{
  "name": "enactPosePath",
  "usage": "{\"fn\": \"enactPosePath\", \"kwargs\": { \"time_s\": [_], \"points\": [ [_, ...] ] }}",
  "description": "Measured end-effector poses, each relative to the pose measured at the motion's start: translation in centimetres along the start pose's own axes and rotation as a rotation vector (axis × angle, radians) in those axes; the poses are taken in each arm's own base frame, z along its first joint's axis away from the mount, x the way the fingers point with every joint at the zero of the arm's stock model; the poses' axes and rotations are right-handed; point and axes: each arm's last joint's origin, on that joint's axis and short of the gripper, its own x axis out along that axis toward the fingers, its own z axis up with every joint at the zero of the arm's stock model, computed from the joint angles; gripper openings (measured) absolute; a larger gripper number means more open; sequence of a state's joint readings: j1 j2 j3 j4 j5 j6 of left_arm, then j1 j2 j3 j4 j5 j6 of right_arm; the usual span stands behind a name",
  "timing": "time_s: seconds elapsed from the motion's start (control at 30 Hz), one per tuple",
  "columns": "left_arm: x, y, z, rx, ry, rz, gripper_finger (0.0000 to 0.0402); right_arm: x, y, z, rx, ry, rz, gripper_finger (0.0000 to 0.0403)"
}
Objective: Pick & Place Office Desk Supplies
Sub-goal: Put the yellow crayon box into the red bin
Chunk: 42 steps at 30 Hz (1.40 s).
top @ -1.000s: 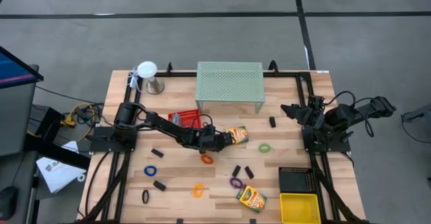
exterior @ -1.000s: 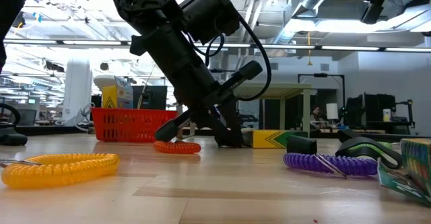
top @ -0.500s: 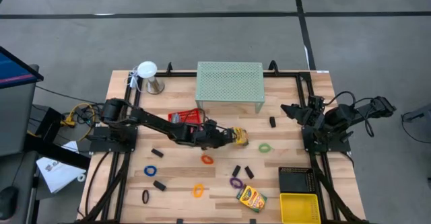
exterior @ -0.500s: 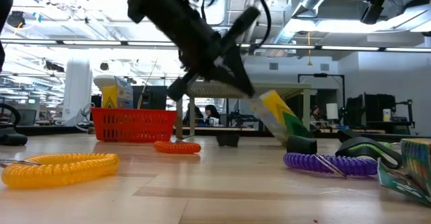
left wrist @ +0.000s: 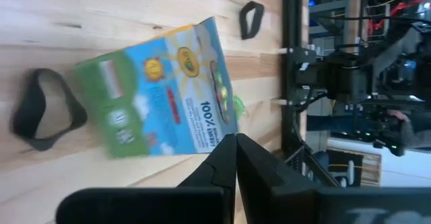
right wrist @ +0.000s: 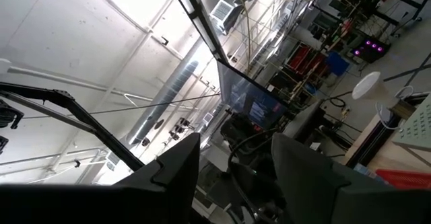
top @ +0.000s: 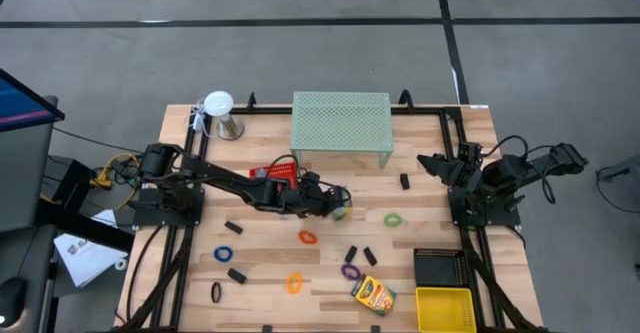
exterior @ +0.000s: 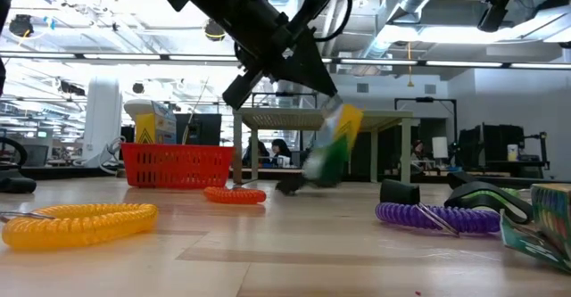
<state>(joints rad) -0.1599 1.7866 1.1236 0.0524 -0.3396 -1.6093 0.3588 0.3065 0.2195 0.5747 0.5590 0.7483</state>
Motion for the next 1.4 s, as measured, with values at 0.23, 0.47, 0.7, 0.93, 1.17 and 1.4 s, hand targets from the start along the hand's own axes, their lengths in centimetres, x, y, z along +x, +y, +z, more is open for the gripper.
{"fn": "enactPosePath", "kwargs": {
  "time_s": [0.23,0.47,0.7,0.93,1.17,1.4],
  "points": [
    [-0.7,-0.8,0.2,-0.016,-0.004,-0.042,0.0,0.0,0.0,0.0,0.001,-0.001,0.001,0.0182],
    [-3.8,-2.1,1.2,0.021,-0.036,-0.035,0.0,0.0,0.0,0.1,-0.002,-0.015,-0.011,0.0182],
    [-8.6,-2.5,2.8,0.075,-0.101,0.058,0.0,0.0,0.0,0.2,-0.014,-0.037,-0.027,0.0182],
    [-12.1,-2.0,4.1,0.118,-0.161,0.152,0.0,0.0,0.0,0.3,-0.03,-0.057,-0.041,0.0182],
    [-13.1,-1.3,4.7,0.123,-0.204,0.217,0.0,0.0,0.0,0.3,-0.032,-0.059,-0.043,0.0182],
    [-13.2,-1.0,4.8,0.118,-0.235,0.246,0.0,0.0,0.0,0.3,-0.03,-0.061,-0.041,0.0182]
  ]
}}
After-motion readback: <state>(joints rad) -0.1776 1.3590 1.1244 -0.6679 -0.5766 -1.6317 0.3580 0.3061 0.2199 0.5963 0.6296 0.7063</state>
